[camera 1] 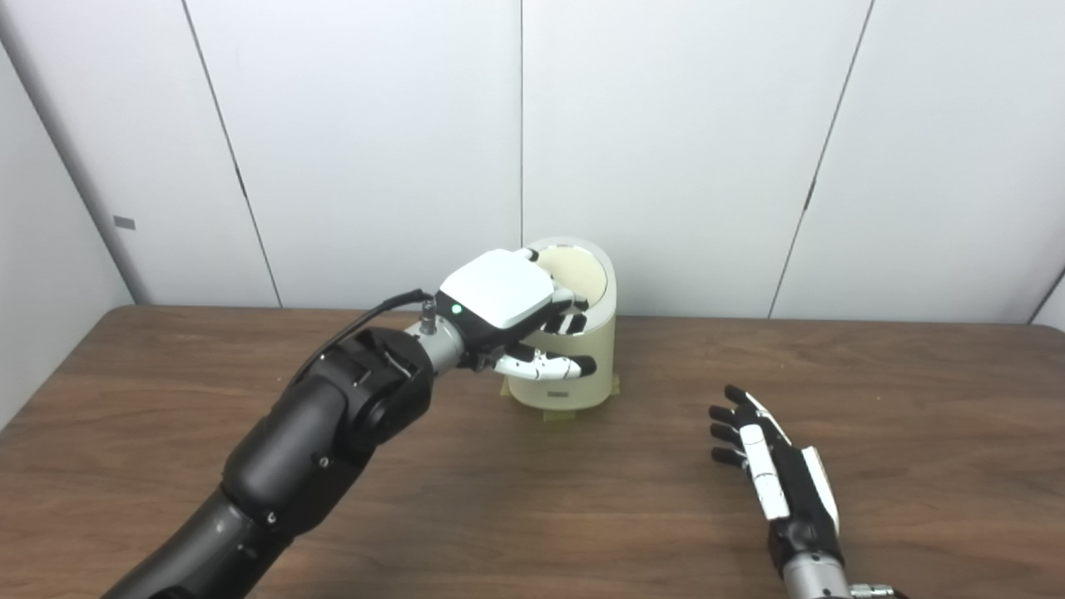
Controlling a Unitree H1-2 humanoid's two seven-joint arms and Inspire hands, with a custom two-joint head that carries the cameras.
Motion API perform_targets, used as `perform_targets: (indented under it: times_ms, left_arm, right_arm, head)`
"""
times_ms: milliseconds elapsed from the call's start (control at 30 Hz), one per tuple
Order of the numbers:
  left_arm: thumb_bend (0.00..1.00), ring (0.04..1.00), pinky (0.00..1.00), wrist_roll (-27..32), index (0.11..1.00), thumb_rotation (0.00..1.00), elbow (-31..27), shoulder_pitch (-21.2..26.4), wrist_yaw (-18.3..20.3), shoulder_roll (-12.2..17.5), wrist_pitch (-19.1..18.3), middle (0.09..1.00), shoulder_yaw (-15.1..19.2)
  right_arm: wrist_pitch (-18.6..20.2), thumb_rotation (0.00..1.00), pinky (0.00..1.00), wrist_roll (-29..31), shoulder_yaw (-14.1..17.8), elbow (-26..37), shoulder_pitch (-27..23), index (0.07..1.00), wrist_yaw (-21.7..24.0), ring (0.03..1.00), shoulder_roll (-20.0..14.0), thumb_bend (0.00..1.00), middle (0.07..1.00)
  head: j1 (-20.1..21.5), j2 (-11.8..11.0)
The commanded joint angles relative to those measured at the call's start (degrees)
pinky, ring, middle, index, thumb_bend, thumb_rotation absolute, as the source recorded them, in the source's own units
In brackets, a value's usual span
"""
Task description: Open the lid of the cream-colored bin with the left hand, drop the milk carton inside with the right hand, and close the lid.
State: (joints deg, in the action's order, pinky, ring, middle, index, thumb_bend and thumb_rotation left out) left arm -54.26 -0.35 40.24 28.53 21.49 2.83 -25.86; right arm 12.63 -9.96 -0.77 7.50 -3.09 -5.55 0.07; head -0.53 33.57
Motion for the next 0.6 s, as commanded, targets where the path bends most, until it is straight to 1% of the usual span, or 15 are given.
perform_targets:
  times_ms: [0, 67, 133, 200, 267, 300, 367, 433, 467, 567]
  left_arm:
    - [0.5, 0.926, 1.0, 2.7, 0.94, 1.0, -2.9, 1.6, -4.2, -1.8, -1.2, 0.896, 3.6]
    - [0.49, 0.937, 0.98, 6.1, 0.952, 1.0, -4.4, 0.5, -5.7, -4.2, -3.5, 0.915, 7.3]
    - [0.47, 0.941, 0.93, 10.2, 0.941, 1.0, -6.5, -1.3, -6.9, -7.3, -6.6, 0.926, 11.5]
    - [0.45, 0.933, 0.85, 14.7, 0.919, 1.0, -8.9, -3.2, -7.6, -10.3, -10.0, 0.929, 15.1]
    - [0.42, 0.917, 0.8, 18.2, 0.909, 0.97, -10.6, -5.5, -8.9, -12.3, -11.4, 0.932, 17.6]
    - [0.39, 0.91, 0.78, 19.5, 0.906, 0.94, -11.1, -6.6, -9.4, -12.8, -11.7, 0.937, 18.5]
    - [0.37, 0.912, 0.79, 21.1, 0.907, 0.92, -11.9, -8.7, -10.2, -13.2, -12.4, 0.944, 19.5]
    - [0.36, 0.925, 0.82, 23.0, 0.908, 0.94, -13.0, -11.3, -10.4, -13.4, -13.7, 0.944, 20.5]
    - [0.35, 0.936, 0.85, 24.0, 0.917, 0.97, -13.6, -12.6, -10.4, -13.4, -14.4, 0.946, 21.1]
    - [0.37, 0.951, 0.89, 26.7, 0.936, 1.0, -15.6, -17.1, -10.9, -13.8, -16.5, 0.953, 22.6]
  right_arm:
    - [-0.7, 1.0, 0.68, 0.4, 0.3, 1.5, 0.1, 0.878, -0.1, 0.793, 0.3, 0.45, 0.815]
    - [-0.8, 1.0, 0.66, 0.3, 0.4, 1.9, 0.1, 0.873, -0.2, 0.791, 0.3, 0.46, 0.816]
    - [-1.1, 0.99, 0.65, 0.9, 0.9, 2.4, 0.1, 0.867, -0.4, 0.786, 0.7, 0.45, 0.819]
    - [-1.7, 0.96, 0.65, 1.4, 1.3, 2.7, 0.2, 0.853, -0.7, 0.781, 1.0, 0.44, 0.815]
    - [-2.2, 0.94, 0.64, 1.2, 1.6, 2.9, 0.2, 0.838, -1.1, 0.77, 1.2, 0.44, 0.807]
    - [-2.6, 0.93, 0.63, 1.1, 1.7, 2.8, 0.3, 0.83, -1.4, 0.762, 1.3, 0.44, 0.802]
    - [-3.7, 0.91, 0.63, 1.6, 2.0, 2.7, 0.4, 0.824, -1.7, 0.756, 1.5, 0.45, 0.797]
    - [-4.8, 0.88, 0.63, 2.6, 2.3, 2.8, 0.4, 0.822, -1.5, 0.754, 1.5, 0.46, 0.796]
    - [-5.1, 0.88, 0.65, 2.9, 2.4, 2.9, 0.4, 0.82, -1.4, 0.756, 1.5, 0.46, 0.795]
    - [-5.3, 0.88, 0.68, 3.8, 2.2, 3.7, 0.5, 0.826, -0.7, 0.774, 1.4, 0.45, 0.804]
  head:
    - [0.1, 0.1]
    - [0.1, 0.2]
    - [0.1, 0.2]
    - [0.3, 0.1]
    - [0.6, 0.2]
    - [0.7, 0.2]
    - [0.7, 0.2]
    - [1.1, 0.4]
    - [1.1, 0.4]
    - [1.3, 0.7]
